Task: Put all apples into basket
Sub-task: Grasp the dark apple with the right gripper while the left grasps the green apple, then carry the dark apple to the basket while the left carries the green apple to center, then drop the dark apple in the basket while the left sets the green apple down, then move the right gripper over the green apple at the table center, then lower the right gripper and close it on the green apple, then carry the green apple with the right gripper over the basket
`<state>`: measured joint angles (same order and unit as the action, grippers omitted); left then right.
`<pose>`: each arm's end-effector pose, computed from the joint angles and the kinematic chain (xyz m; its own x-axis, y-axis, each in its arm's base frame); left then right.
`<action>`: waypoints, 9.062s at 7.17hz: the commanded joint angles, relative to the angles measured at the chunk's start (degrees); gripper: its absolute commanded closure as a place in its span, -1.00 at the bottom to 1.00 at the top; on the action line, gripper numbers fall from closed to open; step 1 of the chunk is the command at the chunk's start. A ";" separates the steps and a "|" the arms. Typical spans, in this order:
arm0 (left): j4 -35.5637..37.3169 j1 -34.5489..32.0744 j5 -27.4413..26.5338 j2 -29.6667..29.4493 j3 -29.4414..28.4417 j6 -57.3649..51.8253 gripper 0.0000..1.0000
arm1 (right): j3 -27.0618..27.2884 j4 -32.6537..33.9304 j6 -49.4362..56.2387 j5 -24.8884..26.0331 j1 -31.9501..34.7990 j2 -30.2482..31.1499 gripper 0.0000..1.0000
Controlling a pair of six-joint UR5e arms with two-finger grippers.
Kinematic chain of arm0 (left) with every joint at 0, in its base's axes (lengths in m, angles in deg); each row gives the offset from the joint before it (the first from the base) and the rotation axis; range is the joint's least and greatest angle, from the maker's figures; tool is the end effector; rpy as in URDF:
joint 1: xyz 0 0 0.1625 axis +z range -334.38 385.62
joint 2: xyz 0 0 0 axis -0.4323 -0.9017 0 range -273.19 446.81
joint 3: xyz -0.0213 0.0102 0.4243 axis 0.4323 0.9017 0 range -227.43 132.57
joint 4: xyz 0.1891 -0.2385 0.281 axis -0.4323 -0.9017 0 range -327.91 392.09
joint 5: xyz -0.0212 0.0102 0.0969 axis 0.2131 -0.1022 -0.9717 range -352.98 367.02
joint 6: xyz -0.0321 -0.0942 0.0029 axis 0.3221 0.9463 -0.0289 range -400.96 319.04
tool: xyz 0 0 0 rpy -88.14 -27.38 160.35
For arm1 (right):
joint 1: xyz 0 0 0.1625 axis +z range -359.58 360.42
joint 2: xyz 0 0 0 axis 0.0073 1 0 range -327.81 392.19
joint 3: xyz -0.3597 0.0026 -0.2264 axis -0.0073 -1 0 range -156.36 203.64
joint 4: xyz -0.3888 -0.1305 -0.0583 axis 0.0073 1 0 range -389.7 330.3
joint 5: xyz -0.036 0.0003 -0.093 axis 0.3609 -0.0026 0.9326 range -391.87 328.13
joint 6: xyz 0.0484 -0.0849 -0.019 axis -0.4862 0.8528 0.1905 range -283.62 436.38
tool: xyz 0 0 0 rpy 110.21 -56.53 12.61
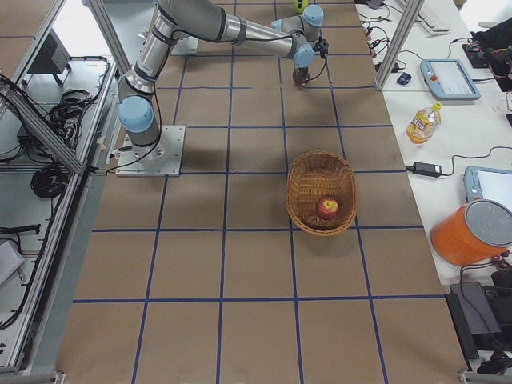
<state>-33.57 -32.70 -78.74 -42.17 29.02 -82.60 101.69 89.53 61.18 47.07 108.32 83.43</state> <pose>0.2582 -0.6861 0.2232 -0.9826 0.1728 0.0679 0.1708 0.9847 -0.0349 0.3663 -0.6382 0.2237 -0.9793 -0.0494 -0.1961 -0.0522 0.9986 0.0095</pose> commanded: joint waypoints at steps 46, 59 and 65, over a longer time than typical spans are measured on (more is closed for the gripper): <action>-23.63 -26.85 -4.86 38.98 12.06 34.26 -1.00 | 1.22 -8.92 -9.50 2.10 -0.59 2.20 -1.00; -21.43 -26.58 -4.77 39.57 11.97 34.08 -1.00 | 3.34 -15.49 -8.72 3.14 -5.30 10.69 0.92; -21.00 -28.87 -5.13 41.81 19.61 34.08 -1.00 | 3.07 -17.89 26.19 13.52 -36.41 15.04 0.88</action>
<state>-54.69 -61.43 -83.78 0.47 47.55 -48.62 104.77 71.28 77.67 59.73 78.12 98.60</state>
